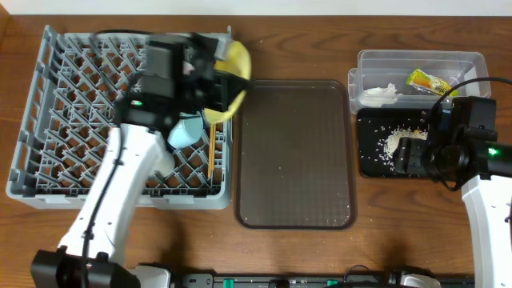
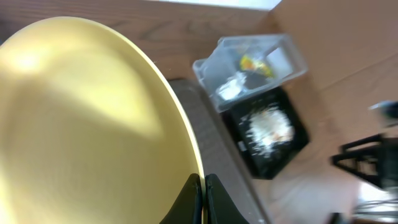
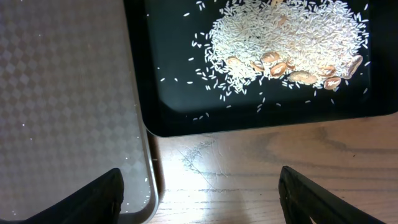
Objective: Sort waste into correct bins and load items into the dishwasher rack
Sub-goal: 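Stand the yellow plate upright in the rack and release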
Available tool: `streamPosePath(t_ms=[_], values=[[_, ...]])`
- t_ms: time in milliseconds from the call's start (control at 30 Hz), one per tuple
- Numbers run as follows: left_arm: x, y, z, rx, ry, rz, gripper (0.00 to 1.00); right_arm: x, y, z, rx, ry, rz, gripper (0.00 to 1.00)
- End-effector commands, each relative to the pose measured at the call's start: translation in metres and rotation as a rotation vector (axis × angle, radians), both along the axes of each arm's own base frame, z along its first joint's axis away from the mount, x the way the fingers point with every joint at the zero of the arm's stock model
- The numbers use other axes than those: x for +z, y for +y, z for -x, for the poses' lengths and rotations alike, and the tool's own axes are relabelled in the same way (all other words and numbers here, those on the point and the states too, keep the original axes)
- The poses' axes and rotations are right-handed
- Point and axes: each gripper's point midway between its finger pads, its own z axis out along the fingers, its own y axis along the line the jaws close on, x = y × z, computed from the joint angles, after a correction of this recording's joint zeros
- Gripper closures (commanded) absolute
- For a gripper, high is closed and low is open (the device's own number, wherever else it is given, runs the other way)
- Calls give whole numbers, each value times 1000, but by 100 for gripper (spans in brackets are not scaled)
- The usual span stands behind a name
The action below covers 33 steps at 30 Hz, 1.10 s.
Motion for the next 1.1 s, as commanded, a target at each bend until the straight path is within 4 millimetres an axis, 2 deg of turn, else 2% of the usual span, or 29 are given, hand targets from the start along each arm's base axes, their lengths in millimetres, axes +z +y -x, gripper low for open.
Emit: streamPosePath(t_ms=[0, 167, 467, 633, 767, 833, 867, 967, 1067], values=[[14, 2, 13, -119, 63, 190, 94, 6, 0, -2, -6, -20, -4, 22], [12, 19, 8, -123, 127, 288, 94, 6, 0, -2, -6, -19, -5, 22], [-7, 24, -1, -111, 208, 325, 94, 5, 0, -1, -6, -16, -5, 23], [-34, 31, -14, -40, 247, 268, 94, 5, 0, -1, -6, -16, -5, 22], [-47, 33, -19, -22, 273, 254, 93, 5, 0, -1, -6, -16, -5, 22], [-56, 36, -22, 0, 288, 235, 83, 5, 0, -1, -6, -16, -5, 22], [-61, 38, -25, 15, 295, 221, 71, 5, 0, -1, -6, -16, -5, 22], [-68, 40, -26, 37, 307, 200, 68, 5, 0, -1, -6, -15, -5, 22], [-68, 40, -27, 37, 306, 201, 46, 5, 0, -1, -6, -15, -5, 22]])
